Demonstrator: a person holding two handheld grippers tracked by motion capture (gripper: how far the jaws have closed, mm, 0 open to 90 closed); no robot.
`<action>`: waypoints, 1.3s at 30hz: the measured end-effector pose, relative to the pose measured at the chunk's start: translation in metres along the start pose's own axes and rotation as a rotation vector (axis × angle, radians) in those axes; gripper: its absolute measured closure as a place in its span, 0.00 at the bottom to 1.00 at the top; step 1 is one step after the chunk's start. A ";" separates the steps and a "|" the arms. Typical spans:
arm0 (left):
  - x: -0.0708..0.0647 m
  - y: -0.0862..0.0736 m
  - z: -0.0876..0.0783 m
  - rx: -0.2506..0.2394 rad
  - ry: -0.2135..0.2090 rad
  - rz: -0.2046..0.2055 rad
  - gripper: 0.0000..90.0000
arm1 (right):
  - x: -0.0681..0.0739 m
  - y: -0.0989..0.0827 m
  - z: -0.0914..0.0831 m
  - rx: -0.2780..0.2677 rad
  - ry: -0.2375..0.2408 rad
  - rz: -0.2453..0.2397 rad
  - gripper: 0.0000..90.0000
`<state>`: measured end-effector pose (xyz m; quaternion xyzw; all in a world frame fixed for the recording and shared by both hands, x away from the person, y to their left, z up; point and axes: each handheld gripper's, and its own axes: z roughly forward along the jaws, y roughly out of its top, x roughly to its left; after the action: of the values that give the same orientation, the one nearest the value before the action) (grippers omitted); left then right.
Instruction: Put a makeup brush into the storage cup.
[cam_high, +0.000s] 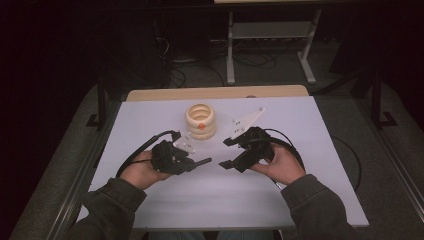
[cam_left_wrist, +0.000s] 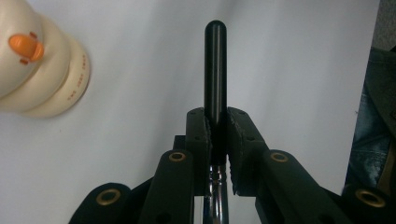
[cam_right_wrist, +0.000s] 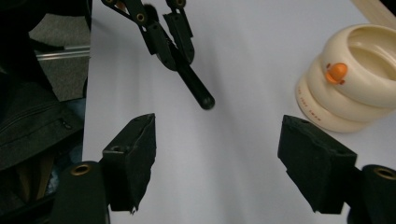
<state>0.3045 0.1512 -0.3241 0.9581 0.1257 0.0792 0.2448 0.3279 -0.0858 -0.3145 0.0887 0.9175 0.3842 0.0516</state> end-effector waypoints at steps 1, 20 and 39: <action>-0.001 0.002 0.000 -0.004 -0.003 0.008 0.89 | 0.000 0.001 0.001 0.004 0.006 -0.001 0.32; -0.025 0.022 0.007 -0.016 -0.047 0.189 0.89 | 0.008 -0.003 0.023 0.072 0.167 -0.075 0.65; -0.030 0.024 0.018 -0.033 -0.088 0.215 0.88 | 0.015 -0.017 0.033 0.106 0.245 -0.107 0.87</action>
<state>0.2846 0.1142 -0.3311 0.9645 0.0099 0.0650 0.2556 0.3163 -0.0717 -0.3505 -0.0052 0.9394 0.3398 -0.0451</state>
